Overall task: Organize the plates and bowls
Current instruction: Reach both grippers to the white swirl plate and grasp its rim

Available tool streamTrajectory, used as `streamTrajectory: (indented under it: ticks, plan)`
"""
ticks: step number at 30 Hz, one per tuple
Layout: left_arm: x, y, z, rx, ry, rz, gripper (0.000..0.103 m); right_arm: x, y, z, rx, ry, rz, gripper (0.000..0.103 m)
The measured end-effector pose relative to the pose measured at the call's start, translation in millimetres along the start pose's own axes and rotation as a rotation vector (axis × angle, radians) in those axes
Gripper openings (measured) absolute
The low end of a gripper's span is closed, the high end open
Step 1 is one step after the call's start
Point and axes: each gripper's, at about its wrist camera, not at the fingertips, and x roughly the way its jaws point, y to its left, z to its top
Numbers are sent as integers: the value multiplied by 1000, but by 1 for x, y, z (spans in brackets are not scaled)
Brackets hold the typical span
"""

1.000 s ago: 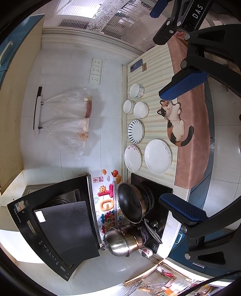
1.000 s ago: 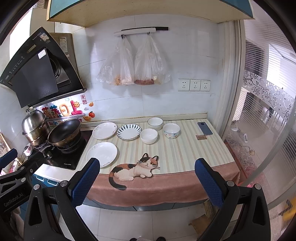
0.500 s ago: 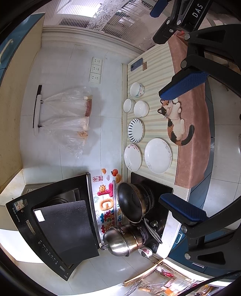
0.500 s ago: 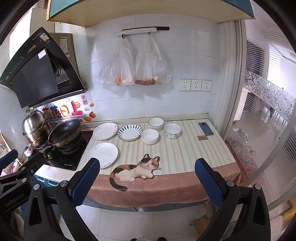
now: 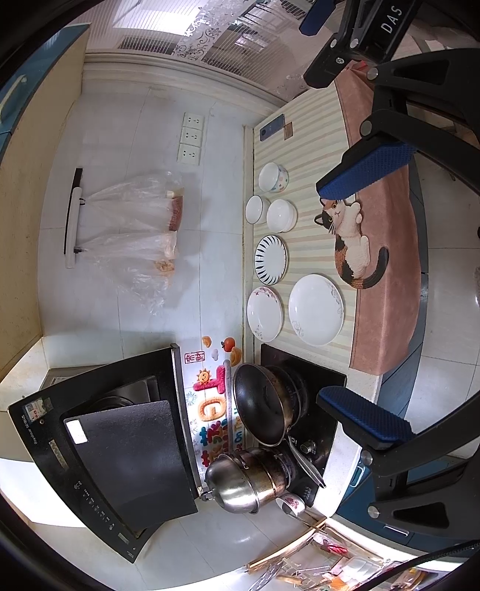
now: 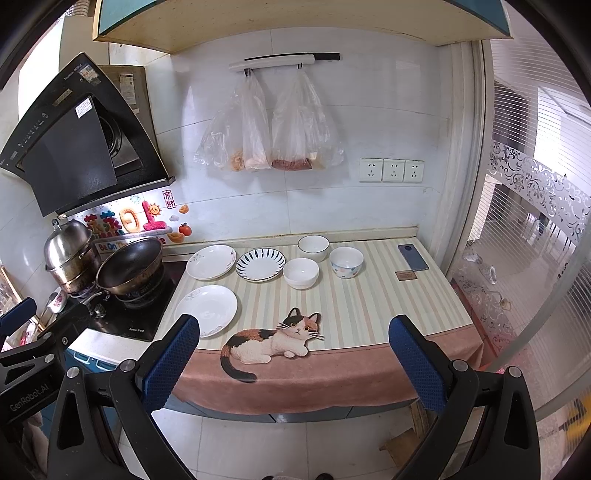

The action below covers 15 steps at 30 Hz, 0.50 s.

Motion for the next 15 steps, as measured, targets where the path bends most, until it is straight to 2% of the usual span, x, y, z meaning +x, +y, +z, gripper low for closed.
streamTrajectory:
  ticks: [4,7,9,12,15]
  plan:
    - [23,19,1,-8,2,-3,103,13,8,2,29,9,14,103]
    - [52,38,-4,-19,13,20,103,28,10,-2,57,2,76,103]
    - [77,51,-11,-28,34,41,103,48,12,-9,81,48,108,103]
    - [121,67,-20,-34,107,69,103,88,17,-20,106,135,143,103]
    - [179,85,-29,-63,218,76,103,134,25,-32,111,223,164,103]
